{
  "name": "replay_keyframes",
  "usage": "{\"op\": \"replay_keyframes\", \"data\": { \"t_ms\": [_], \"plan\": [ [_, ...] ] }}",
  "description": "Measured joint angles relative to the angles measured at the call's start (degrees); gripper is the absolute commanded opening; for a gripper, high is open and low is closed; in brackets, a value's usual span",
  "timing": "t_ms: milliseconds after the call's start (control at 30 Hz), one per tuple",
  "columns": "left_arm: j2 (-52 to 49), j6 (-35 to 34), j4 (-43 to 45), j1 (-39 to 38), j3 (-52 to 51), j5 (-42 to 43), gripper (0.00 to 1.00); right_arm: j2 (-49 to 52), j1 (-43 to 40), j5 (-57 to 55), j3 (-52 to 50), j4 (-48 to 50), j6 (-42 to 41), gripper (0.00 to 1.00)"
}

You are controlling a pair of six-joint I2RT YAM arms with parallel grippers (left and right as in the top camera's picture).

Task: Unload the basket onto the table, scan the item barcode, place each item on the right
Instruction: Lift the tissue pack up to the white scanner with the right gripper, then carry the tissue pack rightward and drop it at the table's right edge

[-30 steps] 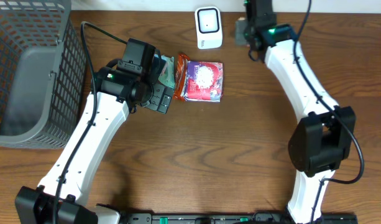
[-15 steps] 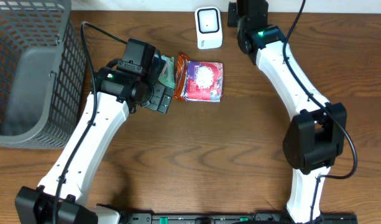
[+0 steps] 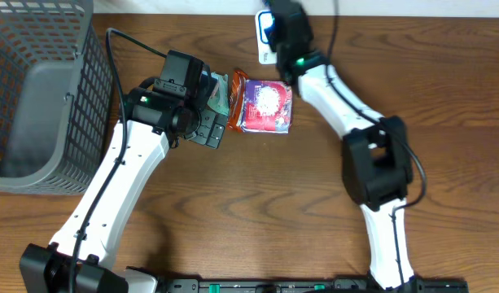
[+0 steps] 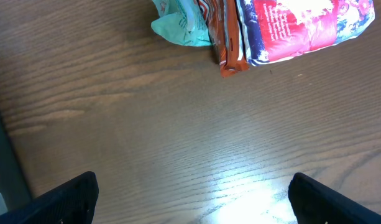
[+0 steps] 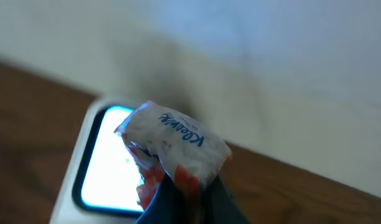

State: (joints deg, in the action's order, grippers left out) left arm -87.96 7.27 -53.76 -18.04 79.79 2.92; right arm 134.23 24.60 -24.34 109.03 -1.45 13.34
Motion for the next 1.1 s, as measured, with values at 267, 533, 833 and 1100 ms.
{"op": "replay_keyframes", "data": {
  "t_ms": [267, 533, 833, 1100],
  "plan": [
    [0.0, 0.0, 0.0, 0.0, 0.0, 0.0, 0.98, 2.3, 1.1, -2.7, 0.0, 2.3, 6.7, 0.01],
    [0.0, 0.0, 0.0, 0.0, 0.0, 0.0, 0.98, 2.3, 1.1, -9.6, 0.4, 3.7, 5.3, 0.01],
    [0.0, 0.0, 0.0, 0.0, 0.0, 0.0, 0.98, -2.1, -2.4, -13.6, 3.8, -9.8, -4.0, 0.03],
    [0.0, 0.0, 0.0, 0.0, 0.0, 0.0, 0.98, -9.8, -17.3, -14.6, 5.4, -34.2, -17.9, 0.01]
  ]
}}
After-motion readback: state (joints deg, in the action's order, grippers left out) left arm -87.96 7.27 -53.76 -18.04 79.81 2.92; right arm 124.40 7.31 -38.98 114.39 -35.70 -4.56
